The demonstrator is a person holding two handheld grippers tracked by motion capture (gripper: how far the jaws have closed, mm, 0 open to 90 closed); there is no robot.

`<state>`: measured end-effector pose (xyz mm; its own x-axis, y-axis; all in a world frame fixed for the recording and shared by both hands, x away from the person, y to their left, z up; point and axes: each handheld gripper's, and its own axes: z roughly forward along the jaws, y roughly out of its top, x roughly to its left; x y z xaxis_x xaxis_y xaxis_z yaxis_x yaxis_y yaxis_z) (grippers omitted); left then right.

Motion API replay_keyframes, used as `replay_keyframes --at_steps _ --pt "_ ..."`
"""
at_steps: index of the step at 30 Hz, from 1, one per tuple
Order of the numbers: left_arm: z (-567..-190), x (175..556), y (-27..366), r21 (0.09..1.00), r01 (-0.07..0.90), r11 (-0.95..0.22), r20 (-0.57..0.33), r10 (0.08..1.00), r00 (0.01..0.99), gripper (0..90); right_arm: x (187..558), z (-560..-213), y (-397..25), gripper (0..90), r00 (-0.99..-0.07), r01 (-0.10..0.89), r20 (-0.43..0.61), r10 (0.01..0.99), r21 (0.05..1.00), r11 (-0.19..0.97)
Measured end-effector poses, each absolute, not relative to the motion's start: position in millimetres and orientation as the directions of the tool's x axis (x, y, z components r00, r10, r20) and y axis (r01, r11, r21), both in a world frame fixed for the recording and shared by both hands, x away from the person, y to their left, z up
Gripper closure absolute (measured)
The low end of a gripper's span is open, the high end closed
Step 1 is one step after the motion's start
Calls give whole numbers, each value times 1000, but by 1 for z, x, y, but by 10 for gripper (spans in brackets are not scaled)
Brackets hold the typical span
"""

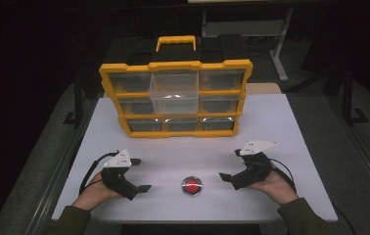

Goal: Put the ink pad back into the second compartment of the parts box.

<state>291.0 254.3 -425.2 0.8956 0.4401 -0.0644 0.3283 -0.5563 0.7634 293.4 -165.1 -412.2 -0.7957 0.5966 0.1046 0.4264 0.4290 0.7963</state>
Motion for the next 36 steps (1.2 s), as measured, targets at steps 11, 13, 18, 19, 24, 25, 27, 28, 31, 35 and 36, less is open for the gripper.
replay_keyframes --at_steps 11,13,18,19,24,25,27,28,31,35,36 --pt "-426 291 254 761 326 -561 -60 439 897 0 297 -409 -160 0 -802 421 106 588 799 430" --pt "-426 291 254 761 325 -562 -59 439 897 0 298 -408 -159 0 -804 421 108 585 798 432" --pt "-426 291 255 757 329 -564 -59 442 895 0 300 -407 -156 0 -806 423 115 581 798 429" --pt "-426 292 255 757 329 -565 -60 441 895 0 300 -407 -156 0 -806 423 115 581 798 429" --pt "-426 291 254 756 329 -566 -61 439 896 0 301 -407 -155 0 -806 433 125 578 791 433" --pt "-426 291 254 756 329 -566 -61 440 896 0 301 -407 -155 0 -807 436 129 577 789 433" --pt "-426 291 254 755 329 -567 -62 438 897 0 301 -406 -154 0 -807 440 137 574 787 432" --pt "-426 291 254 754 328 -569 -61 437 897 0 301 -405 -153 0 -808 440 135 574 787 433" --pt "-427 291 253 755 326 -569 -62 434 899 0 303 -404 -150 0 -810 437 135 571 788 433" --pt "-427 291 253 755 326 -568 -63 432 900 0 304 -404 -148 0 -812 436 134 568 786 439" --pt "-427 291 253 756 325 -568 -63 431 900 0 305 -404 -146 0 -813 437 133 567 783 443"
